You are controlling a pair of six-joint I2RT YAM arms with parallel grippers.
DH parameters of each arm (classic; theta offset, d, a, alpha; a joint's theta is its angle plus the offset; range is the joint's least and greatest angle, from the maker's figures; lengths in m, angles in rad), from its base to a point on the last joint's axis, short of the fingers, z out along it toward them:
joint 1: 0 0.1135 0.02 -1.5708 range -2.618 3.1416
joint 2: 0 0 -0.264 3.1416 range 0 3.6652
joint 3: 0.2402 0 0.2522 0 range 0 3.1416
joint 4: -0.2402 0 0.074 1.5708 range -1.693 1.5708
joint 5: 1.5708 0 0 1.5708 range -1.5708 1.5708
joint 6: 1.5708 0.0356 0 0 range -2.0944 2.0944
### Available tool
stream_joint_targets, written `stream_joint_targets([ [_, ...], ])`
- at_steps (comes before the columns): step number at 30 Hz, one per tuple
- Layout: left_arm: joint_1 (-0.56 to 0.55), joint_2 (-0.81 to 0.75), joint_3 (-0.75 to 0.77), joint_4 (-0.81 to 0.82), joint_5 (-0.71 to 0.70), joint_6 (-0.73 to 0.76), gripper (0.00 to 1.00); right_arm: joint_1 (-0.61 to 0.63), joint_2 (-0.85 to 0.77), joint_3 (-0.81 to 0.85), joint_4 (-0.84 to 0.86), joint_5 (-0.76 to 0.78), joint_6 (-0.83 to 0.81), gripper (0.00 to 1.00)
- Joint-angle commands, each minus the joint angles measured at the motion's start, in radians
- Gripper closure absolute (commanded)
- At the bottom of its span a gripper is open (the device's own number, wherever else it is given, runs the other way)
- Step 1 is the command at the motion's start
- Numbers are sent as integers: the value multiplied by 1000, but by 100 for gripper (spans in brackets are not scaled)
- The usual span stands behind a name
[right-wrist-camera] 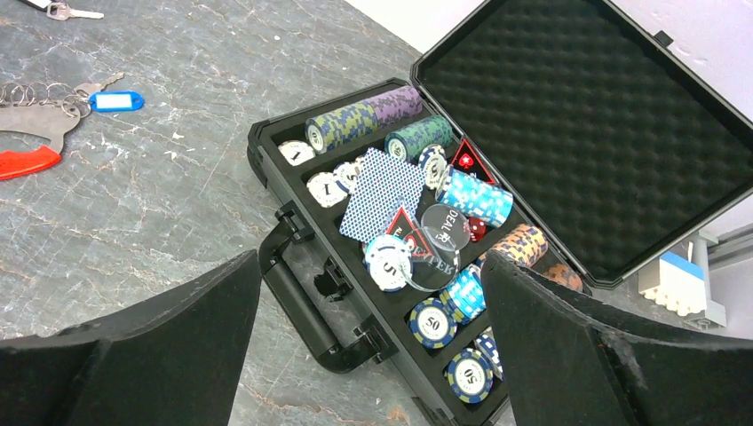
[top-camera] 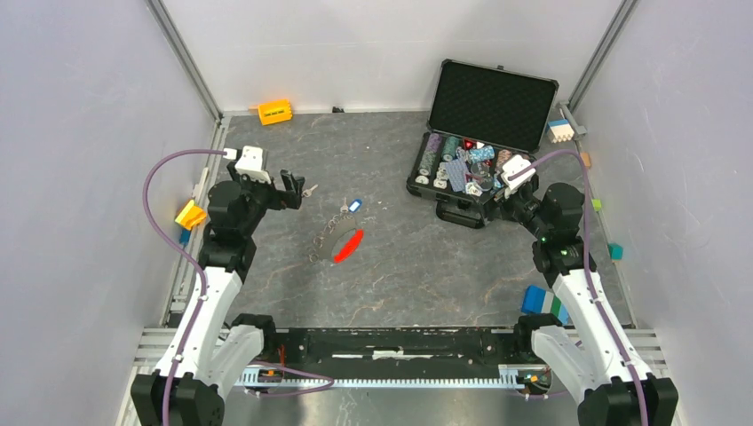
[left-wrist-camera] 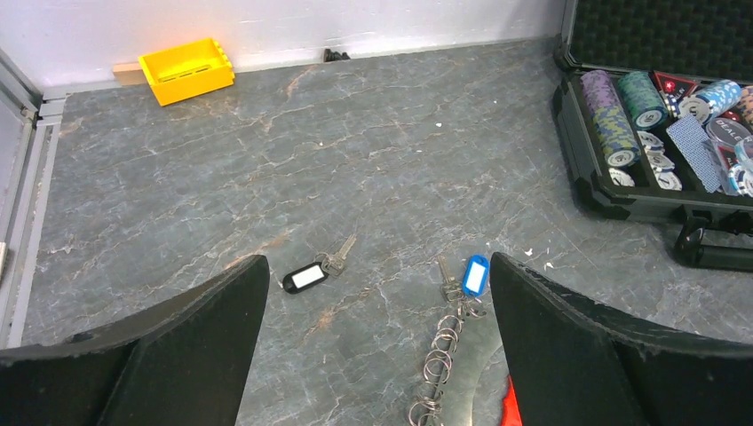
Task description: Put the keys on the keyring
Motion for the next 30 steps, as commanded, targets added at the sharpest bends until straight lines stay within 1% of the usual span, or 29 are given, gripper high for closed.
stream_joint_targets([
  [1,1,-6,2,9,24,5,0,2,-11,-1,24,-1,-13,2],
  [6,2,-1,21,-17,5,23,0,2,-15,-1,21,2,-17,2],
  [8,3,-3,38,-55,-9,34,0,2,-15,-3,21,1,-18,2],
  [12,4,-5,79,-124,10,119,0,2,-21,0,15,0,-30,2],
  [14,5,11,102,-165,53,150,0,1,-21,-1,8,-14,-44,2],
  [16,2,55,151,-262,158,210,0,1,-21,-4,-3,-52,-63,2],
  [17,-4,86,179,-323,191,236,0,2,-20,-6,-7,-72,-73,2],
  [18,-16,114,196,-368,195,262,0,1,-20,-7,-13,-91,-80,2],
  [20,-50,171,224,-474,183,336,6,1,-19,-6,-21,-124,-91,2],
  [21,-65,191,225,-509,178,372,8,2,-19,-7,-23,-137,-95,2],
  [24,-118,231,202,-565,132,470,8,1,-12,-9,-24,-163,-105,2],
  [27,-177,313,205,-573,86,476,11,1,-3,-7,-23,-189,-113,2],
  [30,-238,425,231,-571,41,478,20,2,-4,-10,-50,-203,-123,2],
])
